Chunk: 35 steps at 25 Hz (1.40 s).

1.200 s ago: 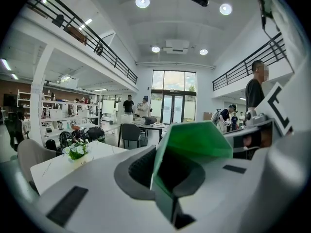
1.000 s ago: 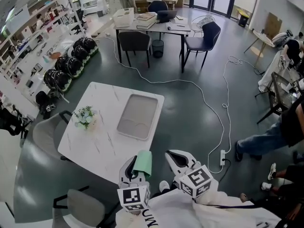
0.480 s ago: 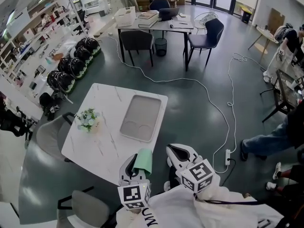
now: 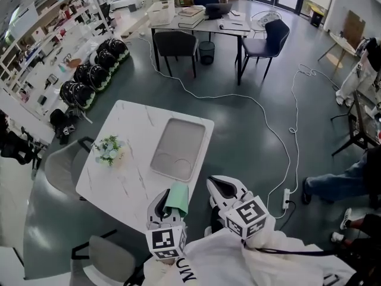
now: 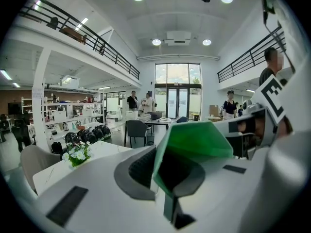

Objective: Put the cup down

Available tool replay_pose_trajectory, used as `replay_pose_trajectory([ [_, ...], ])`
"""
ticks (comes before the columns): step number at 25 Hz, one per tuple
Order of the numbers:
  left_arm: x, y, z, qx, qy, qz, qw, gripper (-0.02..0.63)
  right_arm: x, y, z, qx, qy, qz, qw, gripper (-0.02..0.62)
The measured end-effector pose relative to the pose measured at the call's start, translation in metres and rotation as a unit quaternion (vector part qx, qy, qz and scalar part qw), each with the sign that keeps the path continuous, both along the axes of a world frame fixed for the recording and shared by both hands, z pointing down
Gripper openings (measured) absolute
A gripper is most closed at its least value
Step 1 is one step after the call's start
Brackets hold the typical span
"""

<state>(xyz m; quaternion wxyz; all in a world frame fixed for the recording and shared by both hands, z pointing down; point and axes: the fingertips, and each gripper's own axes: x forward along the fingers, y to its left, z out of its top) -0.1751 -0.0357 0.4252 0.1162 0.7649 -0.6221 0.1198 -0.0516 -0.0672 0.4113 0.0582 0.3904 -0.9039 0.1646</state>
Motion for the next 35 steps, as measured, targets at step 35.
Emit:
replay_pose_trajectory([
  [35, -0.009, -0.09, 0.042, -0.074, -0.012, -0.027, 0.9968, 0.023, -0.003, -0.098, 0.034, -0.043, 0.011, -0.022, 0.999, 0.006],
])
